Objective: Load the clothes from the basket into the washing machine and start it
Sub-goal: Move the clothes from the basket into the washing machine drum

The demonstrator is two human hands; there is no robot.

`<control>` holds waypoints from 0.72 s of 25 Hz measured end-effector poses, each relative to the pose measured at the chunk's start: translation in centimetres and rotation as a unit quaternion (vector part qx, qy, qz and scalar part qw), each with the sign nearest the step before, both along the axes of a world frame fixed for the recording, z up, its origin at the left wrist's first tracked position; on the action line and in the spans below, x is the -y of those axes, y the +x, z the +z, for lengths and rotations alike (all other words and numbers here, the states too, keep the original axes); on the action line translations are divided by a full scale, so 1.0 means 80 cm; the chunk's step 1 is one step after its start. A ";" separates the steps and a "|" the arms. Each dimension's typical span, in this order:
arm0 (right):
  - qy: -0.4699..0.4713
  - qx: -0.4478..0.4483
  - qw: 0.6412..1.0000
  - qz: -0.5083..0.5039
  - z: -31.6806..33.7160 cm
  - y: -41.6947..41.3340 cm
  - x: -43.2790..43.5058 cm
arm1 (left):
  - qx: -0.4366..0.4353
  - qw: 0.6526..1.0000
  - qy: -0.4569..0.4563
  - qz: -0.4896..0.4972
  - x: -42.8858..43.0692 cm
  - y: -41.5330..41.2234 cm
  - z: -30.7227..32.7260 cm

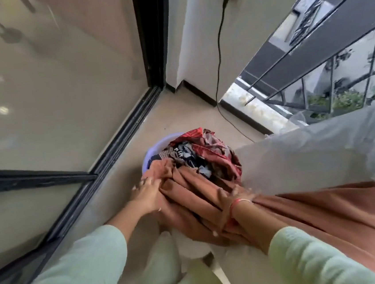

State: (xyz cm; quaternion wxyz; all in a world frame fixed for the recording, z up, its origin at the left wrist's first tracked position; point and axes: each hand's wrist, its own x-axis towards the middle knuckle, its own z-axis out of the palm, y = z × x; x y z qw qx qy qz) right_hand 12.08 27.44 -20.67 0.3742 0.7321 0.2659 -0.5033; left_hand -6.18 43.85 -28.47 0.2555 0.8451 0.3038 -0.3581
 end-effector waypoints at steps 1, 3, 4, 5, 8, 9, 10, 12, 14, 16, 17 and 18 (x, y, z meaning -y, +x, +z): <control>0.004 0.017 1.000 0.007 -0.011 -0.006 0.013 | -0.001 1.000 -0.010 -0.016 0.002 -0.004 -0.008; 0.062 0.051 0.991 0.108 -0.018 -0.020 0.028 | 0.008 0.999 -0.032 -0.038 0.012 -0.012 -0.022; 0.093 0.060 0.983 0.149 -0.016 -0.024 0.025 | 0.011 0.998 -0.039 -0.042 0.018 -0.015 -0.026; 0.138 0.061 0.975 0.161 -0.013 -0.025 0.019 | 0.012 0.998 -0.044 -0.041 0.025 -0.015 -0.030; 0.231 0.032 0.961 0.149 0.030 -0.029 -0.029 | 0.039 0.998 -0.057 -0.001 0.039 -0.012 -0.026; 0.251 0.029 0.954 0.164 0.049 -0.036 -0.042 | 0.057 0.997 -0.056 0.011 0.041 -0.009 -0.023; 0.280 0.027 0.943 0.179 0.070 -0.046 -0.049 | 0.083 0.995 -0.054 0.019 0.041 -0.005 -0.020; 0.361 0.049 0.903 0.229 0.099 -0.070 -0.044 | 0.136 0.989 -0.056 0.034 0.038 0.001 -0.014; 0.349 0.061 0.900 0.254 0.127 -0.080 -0.036 | 0.171 0.983 -0.061 0.032 0.036 0.007 -0.006; 0.398 0.063 0.875 0.268 0.158 -0.069 -0.026 | 0.198 0.978 -0.066 0.033 0.038 0.010 0.012; 0.413 0.083 0.866 0.268 0.185 -0.062 -0.021 | 0.225 0.971 -0.070 0.042 0.040 0.013 0.027; 0.437 0.111 0.851 0.268 0.215 -0.055 -0.017 | 0.265 0.960 -0.073 0.057 0.044 0.018 0.044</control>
